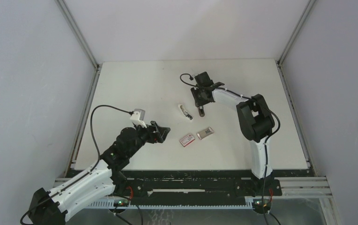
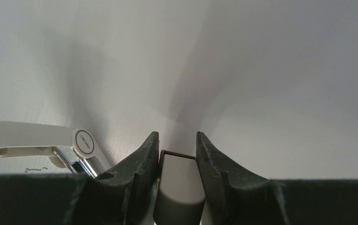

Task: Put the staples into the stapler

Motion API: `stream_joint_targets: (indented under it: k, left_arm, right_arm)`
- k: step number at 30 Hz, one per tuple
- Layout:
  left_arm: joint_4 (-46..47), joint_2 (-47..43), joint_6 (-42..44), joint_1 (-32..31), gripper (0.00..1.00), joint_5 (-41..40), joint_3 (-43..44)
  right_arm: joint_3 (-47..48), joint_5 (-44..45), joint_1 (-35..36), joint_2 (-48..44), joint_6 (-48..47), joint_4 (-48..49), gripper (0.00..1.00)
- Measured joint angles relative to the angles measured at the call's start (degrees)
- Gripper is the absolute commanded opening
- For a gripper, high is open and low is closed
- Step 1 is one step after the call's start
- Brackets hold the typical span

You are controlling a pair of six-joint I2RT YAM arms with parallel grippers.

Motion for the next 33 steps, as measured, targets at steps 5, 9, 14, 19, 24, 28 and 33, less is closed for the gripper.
stream_joint_targets:
  k: [5,9,14,19,24,28,33]
  left_arm:
    - [0.00,0.37,0.00,0.07,0.87,0.02,0.00]
    - [0.02,0.39,0.00,0.09,0.87,0.11,0.00]
    - [0.02,0.37,-0.02,0.15,0.87,0.13,0.00]
    - [-0.13,0.09,-0.04,0.31,0.87,0.13,0.00]
    - [-0.39,-1.27,-0.04,0.35,0.87,0.13,-0.76]
    - [-0.81,-2.01,-0.04,0.46,0.87,0.11,-0.85]
    - [-1.42,-2.86,-0.02,0.63,0.86,-0.09,-0.85]
  right_arm:
    - [0.11,0.11,0.00,1.20,0.00,-0.66,0.24]
    - [0.11,0.24,-0.02,1.31,0.00,-0.87,0.30]
    - [0.13,0.09,-0.07,1.38,0.02,-0.90,0.36]
    - [0.15,0.00,-0.13,1.64,0.07,-0.92,0.46]
    - [0.55,-0.39,-0.50,1.84,0.02,-1.40,0.62]
    - [0.87,-0.44,-0.79,1.84,0.09,-1.55,0.67]
    - [0.85,-0.81,-1.44,1.14,0.09,-2.49,0.68]
